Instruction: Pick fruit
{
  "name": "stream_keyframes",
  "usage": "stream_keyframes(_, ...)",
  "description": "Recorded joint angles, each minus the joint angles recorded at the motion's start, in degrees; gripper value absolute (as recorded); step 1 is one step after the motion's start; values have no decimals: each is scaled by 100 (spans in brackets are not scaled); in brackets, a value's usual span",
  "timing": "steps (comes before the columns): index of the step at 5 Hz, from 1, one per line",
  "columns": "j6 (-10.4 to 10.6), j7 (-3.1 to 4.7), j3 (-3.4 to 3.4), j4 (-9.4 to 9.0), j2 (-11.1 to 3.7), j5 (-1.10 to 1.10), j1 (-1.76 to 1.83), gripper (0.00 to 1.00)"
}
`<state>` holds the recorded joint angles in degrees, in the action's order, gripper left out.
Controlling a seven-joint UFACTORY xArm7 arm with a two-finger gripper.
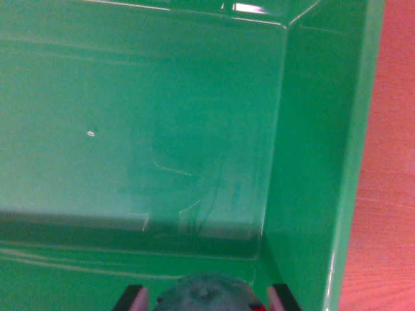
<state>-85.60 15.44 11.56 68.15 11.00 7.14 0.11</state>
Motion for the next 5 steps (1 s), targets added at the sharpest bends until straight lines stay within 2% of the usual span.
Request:
stream_keyframes(2, -169, 3, 2, 96, 73, 6, 10, 100)
stream_keyframes(5, -204, 4, 2, 116, 89, 8, 12, 100)
